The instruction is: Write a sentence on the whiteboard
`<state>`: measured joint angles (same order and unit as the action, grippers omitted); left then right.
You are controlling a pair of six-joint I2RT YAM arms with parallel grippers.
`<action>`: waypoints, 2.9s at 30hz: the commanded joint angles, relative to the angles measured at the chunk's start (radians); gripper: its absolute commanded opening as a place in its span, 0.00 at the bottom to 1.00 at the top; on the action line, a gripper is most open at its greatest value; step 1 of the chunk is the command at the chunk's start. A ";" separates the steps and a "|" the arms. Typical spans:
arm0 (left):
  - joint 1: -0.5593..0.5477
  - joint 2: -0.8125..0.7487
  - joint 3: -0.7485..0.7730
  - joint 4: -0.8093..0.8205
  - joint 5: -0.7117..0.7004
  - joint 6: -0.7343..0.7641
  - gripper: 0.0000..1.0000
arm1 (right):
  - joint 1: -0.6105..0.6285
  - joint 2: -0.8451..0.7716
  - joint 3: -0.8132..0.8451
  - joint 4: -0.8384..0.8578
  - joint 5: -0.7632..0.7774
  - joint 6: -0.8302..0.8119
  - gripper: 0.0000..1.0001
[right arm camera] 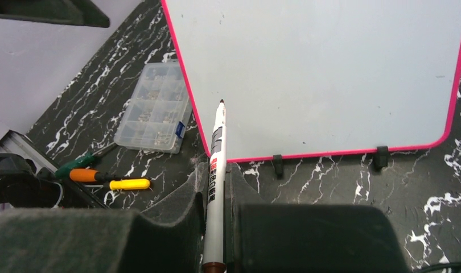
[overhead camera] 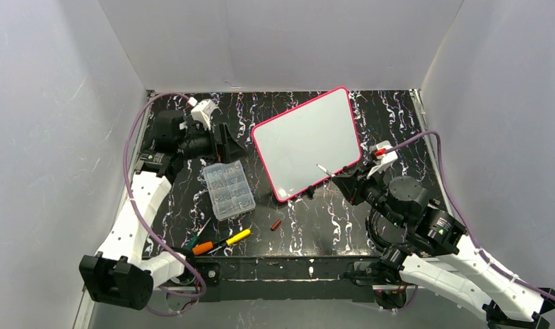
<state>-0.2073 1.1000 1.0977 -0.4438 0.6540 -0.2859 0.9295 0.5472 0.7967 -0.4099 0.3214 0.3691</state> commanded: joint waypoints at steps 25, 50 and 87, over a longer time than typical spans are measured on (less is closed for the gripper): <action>0.078 0.178 0.047 0.106 0.136 0.121 0.85 | -0.287 0.323 0.101 0.374 -0.452 -0.167 0.01; 0.065 0.246 -0.055 0.244 0.239 -0.016 0.75 | -0.514 0.227 -0.199 0.663 -0.636 -0.030 0.01; -0.024 0.398 -0.015 0.408 0.255 -0.109 0.48 | -0.259 0.494 -0.063 0.822 -0.483 -0.114 0.01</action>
<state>-0.2214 1.4990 1.0519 -0.0669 0.8772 -0.3809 0.6243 1.0096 0.6586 0.3054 -0.2459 0.2955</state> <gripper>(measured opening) 0.510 0.188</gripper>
